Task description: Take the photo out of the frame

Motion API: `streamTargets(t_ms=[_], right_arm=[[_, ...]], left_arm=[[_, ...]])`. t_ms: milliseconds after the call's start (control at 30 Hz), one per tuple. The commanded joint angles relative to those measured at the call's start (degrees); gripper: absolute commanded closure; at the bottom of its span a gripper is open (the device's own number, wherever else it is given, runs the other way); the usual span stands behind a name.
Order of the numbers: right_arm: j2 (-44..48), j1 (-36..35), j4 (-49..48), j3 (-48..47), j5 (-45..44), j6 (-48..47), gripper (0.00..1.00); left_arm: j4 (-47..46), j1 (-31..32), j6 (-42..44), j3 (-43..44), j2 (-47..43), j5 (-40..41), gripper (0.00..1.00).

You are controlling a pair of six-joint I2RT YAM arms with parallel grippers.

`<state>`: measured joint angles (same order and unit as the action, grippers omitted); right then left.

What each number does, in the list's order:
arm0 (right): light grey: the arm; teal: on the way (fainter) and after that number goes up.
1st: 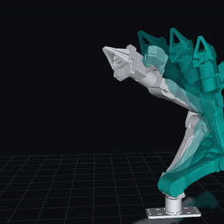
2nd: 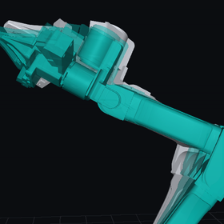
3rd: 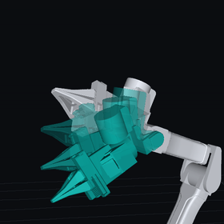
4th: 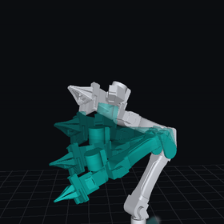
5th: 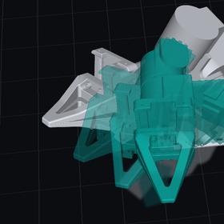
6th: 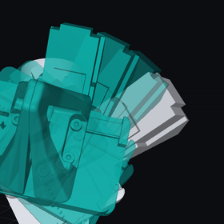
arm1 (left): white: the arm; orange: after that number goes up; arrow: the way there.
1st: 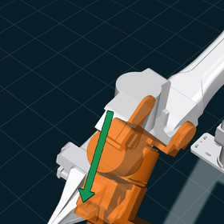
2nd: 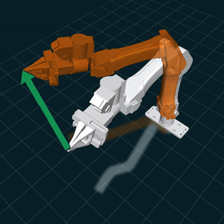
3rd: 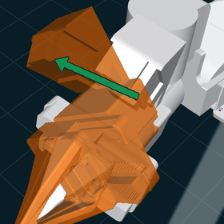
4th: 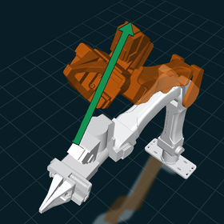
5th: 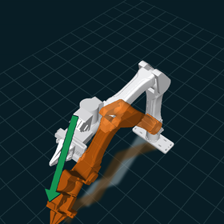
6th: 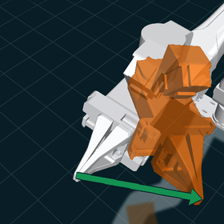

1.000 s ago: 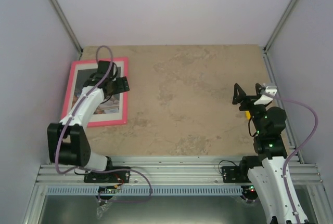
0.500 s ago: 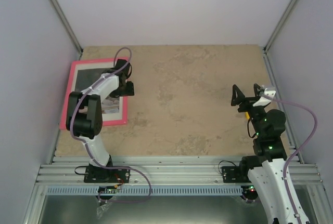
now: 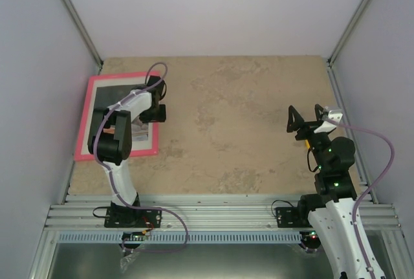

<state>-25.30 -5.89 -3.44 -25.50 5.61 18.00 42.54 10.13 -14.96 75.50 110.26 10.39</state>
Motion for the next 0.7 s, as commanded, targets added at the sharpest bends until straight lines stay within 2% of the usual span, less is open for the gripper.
streamTargets(t_ms=[0, 300, 667], right_arm=[[0.3, -0.3, -2.1, 0.8, 0.0, -0.3, 0.02], [0.6, -0.7, -2.4, 1.2, 0.0, -0.3, 0.02], [0.0, -1.0, -3.0, 1.5, 0.2, 0.1, 0.02]], left_arm=[[0.8, 0.0, 0.3, 1.0, 1.3, -0.4, 0.58], [0.2, 0.3, -0.2, 0.1, 1.1, -4.0, 0.76], [-1.5, 5.3, -2.3, -1.9, -2.4, -8.7, 0.84]])
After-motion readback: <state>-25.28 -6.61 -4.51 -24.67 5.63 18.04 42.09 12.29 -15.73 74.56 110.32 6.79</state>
